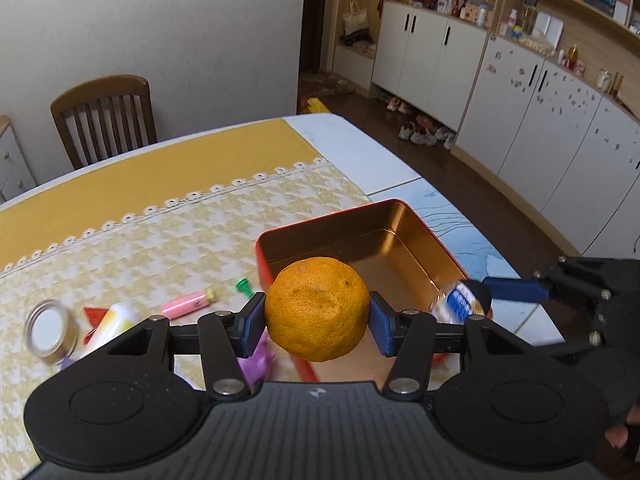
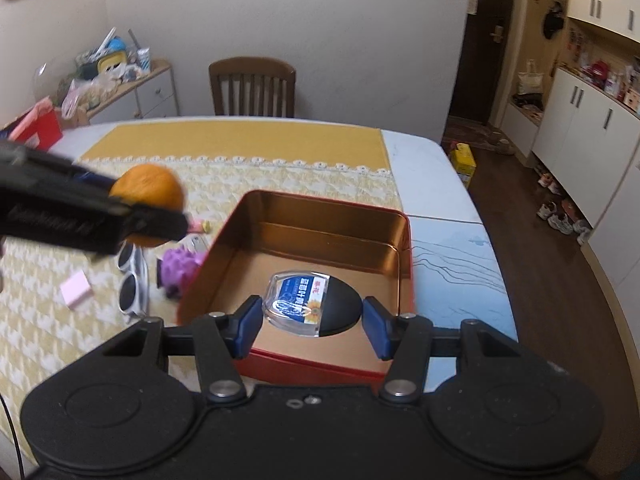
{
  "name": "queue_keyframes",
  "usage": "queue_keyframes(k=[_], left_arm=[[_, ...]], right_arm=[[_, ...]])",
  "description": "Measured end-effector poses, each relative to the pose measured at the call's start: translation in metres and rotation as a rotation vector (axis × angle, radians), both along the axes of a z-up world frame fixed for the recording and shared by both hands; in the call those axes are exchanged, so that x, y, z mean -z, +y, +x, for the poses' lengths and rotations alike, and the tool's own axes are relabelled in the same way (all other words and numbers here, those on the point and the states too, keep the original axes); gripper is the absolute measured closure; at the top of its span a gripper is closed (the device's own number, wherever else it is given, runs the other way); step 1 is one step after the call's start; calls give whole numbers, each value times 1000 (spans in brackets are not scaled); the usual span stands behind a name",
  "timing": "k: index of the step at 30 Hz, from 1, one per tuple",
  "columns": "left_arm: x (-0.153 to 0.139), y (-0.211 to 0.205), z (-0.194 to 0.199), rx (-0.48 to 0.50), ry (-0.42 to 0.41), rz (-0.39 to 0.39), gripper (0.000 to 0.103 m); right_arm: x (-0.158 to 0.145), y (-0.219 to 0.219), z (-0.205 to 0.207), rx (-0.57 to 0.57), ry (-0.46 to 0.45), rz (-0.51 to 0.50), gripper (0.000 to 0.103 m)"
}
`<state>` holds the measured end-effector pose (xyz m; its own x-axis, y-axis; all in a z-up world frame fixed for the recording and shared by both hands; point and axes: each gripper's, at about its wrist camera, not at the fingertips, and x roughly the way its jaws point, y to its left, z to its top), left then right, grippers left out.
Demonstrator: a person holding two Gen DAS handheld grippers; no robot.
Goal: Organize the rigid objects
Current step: 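Carry the orange in the left tool while the right tool carries the tin into the red box, then open the left tool to drop the orange while the right tool releases the tin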
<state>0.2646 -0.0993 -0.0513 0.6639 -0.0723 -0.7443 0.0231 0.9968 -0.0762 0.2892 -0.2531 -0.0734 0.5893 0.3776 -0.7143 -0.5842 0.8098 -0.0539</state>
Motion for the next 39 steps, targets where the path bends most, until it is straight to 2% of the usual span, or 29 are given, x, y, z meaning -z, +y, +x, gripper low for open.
queue_keyframes(k=[9, 13, 17, 28, 39], left_arm=[[31, -18, 75, -8, 112, -7, 50], [46, -31, 99, 4, 140, 7, 50], [62, -37, 117, 10, 180, -17, 50], [91, -38, 139, 6, 234, -36, 50], [94, -34, 140, -11, 226, -61, 50]], right_arm=[[19, 5, 32, -88, 16, -50, 50], [30, 8, 51, -105, 53, -54, 50], [41, 13, 63, -121, 79, -72, 50], [64, 24, 79, -141, 129, -127, 50], [73, 37, 78, -156, 117, -186, 50]])
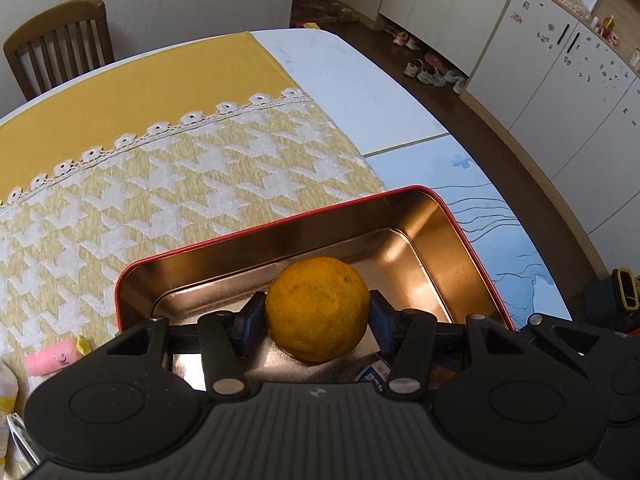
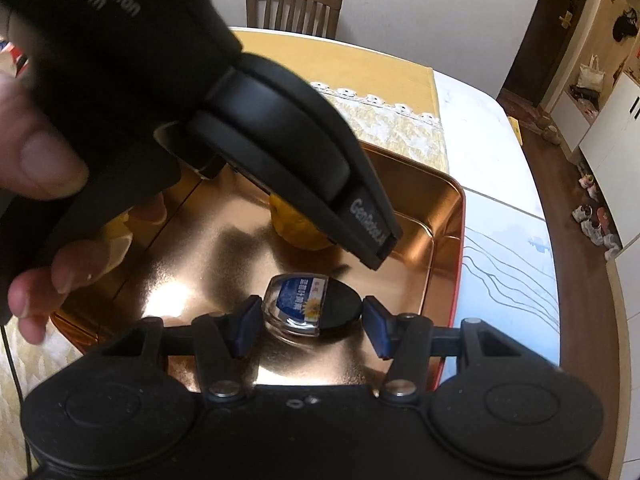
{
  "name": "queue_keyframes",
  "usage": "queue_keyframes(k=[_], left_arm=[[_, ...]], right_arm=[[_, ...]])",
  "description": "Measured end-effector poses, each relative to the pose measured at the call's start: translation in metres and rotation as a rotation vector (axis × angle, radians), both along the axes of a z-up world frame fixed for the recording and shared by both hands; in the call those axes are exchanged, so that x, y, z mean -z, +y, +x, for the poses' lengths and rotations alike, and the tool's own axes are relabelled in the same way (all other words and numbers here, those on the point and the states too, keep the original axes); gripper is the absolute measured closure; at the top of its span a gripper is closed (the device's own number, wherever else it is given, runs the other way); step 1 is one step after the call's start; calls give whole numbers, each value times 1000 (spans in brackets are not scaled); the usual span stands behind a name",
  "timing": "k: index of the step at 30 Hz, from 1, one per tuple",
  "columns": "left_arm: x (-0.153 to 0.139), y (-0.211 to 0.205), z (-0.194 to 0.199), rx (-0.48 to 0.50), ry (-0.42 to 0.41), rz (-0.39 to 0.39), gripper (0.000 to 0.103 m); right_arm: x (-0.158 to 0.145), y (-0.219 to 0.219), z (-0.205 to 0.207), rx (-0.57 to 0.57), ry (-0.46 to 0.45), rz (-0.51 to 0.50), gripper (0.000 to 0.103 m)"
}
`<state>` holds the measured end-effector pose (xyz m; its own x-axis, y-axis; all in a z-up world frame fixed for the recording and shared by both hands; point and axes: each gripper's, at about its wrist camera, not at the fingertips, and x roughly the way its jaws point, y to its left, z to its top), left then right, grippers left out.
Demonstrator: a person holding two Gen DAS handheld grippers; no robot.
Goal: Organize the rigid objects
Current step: 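Open the left tool to drop the orange while the right tool releases the tin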
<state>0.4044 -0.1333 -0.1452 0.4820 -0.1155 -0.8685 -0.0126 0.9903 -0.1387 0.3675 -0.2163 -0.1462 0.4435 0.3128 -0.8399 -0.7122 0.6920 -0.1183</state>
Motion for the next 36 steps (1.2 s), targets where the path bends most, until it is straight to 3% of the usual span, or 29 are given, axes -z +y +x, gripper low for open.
queue_keyframes(k=[4, 8, 36], left_arm=[[-3, 1, -3, -2, -5, 11, 49], [-11, 6, -10, -18, -29, 13, 39], [-100, 28, -136, 6, -336, 29, 39]], right_arm=[[-1, 0, -2, 12, 7, 14, 49], [-8, -10, 1, 33, 13, 58, 42], [-79, -59, -40, 131, -34, 294, 36]])
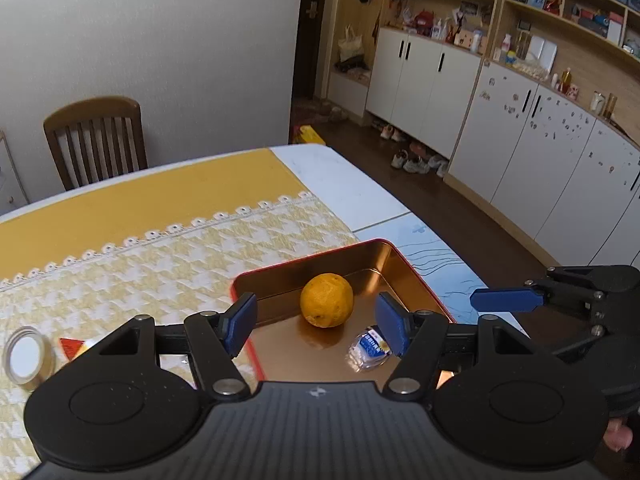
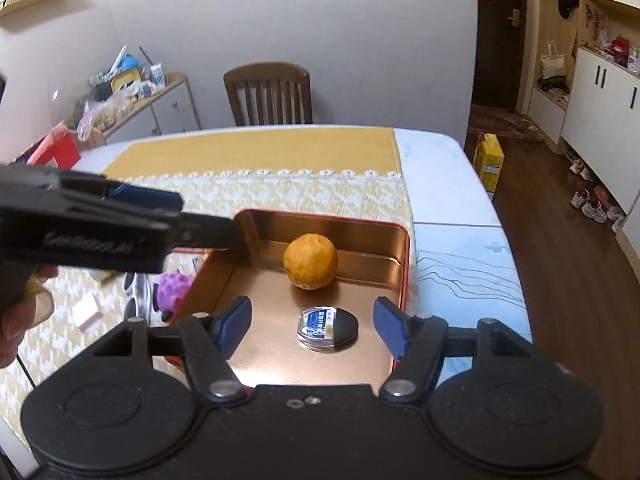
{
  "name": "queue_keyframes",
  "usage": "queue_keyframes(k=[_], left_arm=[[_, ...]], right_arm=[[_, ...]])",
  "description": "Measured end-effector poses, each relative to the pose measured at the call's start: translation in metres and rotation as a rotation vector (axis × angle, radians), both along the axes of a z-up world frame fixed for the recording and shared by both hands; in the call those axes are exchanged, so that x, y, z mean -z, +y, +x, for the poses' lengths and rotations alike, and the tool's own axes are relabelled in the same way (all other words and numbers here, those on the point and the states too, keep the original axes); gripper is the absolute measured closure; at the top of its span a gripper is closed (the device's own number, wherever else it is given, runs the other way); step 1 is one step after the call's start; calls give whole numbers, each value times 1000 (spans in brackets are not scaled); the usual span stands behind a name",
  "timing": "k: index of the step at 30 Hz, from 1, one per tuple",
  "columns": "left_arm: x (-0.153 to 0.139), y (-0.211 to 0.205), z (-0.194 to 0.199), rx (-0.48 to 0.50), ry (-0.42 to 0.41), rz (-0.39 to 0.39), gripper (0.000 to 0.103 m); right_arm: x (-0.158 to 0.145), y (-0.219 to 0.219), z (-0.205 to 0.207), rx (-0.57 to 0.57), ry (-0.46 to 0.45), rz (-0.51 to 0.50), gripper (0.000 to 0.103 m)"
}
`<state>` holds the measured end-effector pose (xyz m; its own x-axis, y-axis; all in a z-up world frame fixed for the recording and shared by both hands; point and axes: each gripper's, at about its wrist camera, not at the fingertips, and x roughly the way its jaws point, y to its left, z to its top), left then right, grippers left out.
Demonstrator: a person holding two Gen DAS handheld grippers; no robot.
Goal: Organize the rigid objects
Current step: 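Open the left tool to drop the orange while the right tool releases the tin, then move the left tool to the pink pad while the right tool moves to the sunglasses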
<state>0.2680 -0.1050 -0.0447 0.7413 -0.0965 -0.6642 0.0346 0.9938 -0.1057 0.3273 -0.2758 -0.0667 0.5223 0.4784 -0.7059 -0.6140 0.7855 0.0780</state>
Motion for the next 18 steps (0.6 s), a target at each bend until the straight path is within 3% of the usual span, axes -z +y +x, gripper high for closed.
queue_keyframes(k=[7, 18], left_arm=[[-9, 23, -37, 19, -45, 5, 38], [-11, 75, -95, 28, -74, -24, 23]], right_arm=[[-13, 6, -25, 45, -20, 41, 27], [-16, 42, -76, 66, -34, 82, 22]])
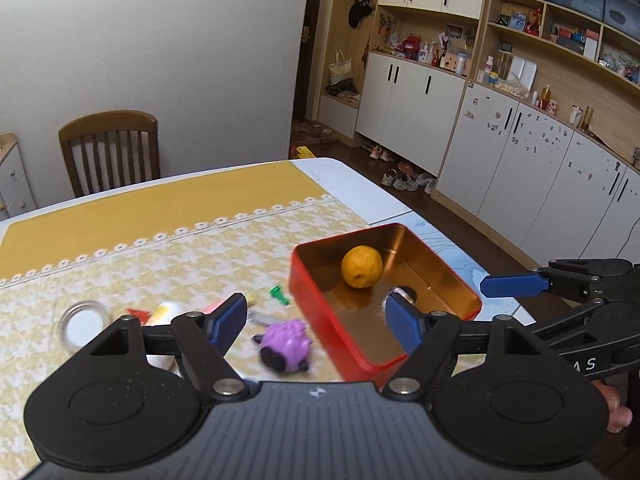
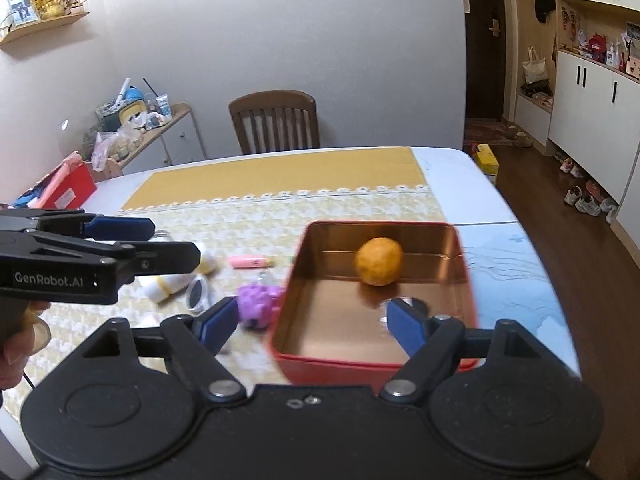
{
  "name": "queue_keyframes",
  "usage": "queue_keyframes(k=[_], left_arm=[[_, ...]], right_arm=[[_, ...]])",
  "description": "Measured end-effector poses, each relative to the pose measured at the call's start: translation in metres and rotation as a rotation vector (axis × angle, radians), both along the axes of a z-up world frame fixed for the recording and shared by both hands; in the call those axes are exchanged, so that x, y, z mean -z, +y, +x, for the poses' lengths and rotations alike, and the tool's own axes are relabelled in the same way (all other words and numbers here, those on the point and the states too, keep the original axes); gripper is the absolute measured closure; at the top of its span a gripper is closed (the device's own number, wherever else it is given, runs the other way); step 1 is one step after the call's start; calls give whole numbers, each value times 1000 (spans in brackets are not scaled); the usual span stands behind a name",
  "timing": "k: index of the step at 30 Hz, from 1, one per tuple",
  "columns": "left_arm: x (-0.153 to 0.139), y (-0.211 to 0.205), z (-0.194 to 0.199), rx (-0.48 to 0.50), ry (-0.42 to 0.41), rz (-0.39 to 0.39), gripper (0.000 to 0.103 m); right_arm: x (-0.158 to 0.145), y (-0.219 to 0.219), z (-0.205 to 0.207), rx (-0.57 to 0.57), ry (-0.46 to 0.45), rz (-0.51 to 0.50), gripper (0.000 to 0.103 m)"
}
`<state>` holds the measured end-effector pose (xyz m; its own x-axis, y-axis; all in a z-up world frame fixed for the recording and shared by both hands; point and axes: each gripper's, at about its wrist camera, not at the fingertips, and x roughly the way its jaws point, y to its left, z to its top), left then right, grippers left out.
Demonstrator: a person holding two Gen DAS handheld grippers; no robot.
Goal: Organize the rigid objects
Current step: 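Move the left tool to the pink pad while the right tool moves to the sunglasses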
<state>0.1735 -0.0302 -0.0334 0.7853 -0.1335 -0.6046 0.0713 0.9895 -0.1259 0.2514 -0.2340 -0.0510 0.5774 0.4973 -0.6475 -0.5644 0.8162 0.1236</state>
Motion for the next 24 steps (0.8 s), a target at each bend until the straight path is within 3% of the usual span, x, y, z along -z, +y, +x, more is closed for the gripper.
queue_keyframes(k=[10, 16, 24], left_arm=[[11, 53, -49, -16, -22, 21, 17], [28, 81, -68, -26, -3, 2, 17], [62, 94, -74, -12, 42, 37, 17]], right_arm=[[0, 40, -35, -5, -33, 32, 1], [7, 63, -49, -1, -26, 46, 0], [21, 91, -54, 5, 5, 36, 0]])
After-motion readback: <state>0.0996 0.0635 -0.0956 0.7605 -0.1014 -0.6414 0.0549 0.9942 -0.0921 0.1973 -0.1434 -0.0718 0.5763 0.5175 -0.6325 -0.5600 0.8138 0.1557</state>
